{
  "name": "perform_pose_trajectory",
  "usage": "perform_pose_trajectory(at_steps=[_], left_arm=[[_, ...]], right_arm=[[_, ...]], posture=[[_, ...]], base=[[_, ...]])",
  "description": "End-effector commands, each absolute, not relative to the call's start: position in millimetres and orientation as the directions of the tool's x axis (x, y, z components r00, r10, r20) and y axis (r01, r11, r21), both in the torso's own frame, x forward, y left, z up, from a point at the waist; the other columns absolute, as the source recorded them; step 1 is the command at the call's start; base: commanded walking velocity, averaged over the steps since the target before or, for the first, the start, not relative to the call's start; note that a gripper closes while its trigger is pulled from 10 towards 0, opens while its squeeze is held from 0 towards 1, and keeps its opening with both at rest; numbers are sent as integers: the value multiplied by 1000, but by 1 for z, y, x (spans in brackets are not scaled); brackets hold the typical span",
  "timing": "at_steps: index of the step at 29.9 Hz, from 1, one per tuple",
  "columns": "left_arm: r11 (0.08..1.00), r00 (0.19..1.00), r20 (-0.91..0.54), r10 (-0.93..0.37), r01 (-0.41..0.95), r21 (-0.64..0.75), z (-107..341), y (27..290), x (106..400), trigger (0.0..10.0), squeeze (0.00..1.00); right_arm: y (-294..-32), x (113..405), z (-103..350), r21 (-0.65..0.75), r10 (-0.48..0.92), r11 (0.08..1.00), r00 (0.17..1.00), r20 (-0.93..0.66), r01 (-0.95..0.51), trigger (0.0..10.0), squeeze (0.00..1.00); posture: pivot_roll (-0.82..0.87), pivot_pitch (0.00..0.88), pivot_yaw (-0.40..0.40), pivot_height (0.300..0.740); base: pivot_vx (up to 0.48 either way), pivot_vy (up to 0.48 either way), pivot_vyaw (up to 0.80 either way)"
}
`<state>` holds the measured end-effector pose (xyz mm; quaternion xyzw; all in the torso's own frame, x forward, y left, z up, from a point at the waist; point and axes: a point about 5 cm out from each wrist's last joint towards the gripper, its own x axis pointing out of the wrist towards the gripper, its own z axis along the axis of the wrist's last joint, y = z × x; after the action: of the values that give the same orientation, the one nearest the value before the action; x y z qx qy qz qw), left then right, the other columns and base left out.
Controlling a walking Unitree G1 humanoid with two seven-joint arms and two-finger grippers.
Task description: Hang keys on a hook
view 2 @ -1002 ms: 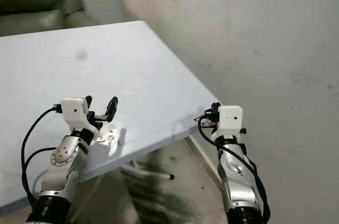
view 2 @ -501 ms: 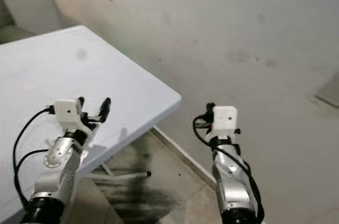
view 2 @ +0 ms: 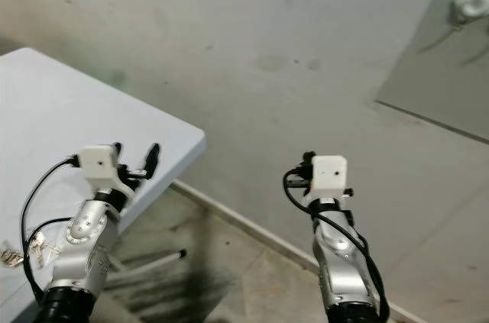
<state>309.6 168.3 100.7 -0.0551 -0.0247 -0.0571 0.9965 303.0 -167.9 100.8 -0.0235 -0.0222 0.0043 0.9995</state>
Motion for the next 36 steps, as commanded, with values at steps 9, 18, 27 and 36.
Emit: perform_pose_trajectory(at_steps=[9,18,27,36], left_arm=[[990,993,63,-101,107,-94,104,170,311,10000,0],[990,992,65,-108,113,-82,105,170,312,10000,0],[988,991,67,-115,122,-96,105,168,311,10000,0],[988,990,63,-128,133,-79,104,168,312,10000,0]], right_arm=[[-164,304,106,-45,16,999,998,61,-14,10000,0],[-162,305,107,-49,22,999,998,63,-19,10000,0],[-159,303,106,-37,35,999,997,67,-33,10000,0],[-160,302,104,-40,40,998,997,66,-37,10000,0]], posture=[[-8,62,-10,740],[-5,61,-11,740],[-6,56,-10,740],[-8,36,-8,740]], base=[[0,0,-769],[0,0,-769],[0,0,-663],[0,0,0]])
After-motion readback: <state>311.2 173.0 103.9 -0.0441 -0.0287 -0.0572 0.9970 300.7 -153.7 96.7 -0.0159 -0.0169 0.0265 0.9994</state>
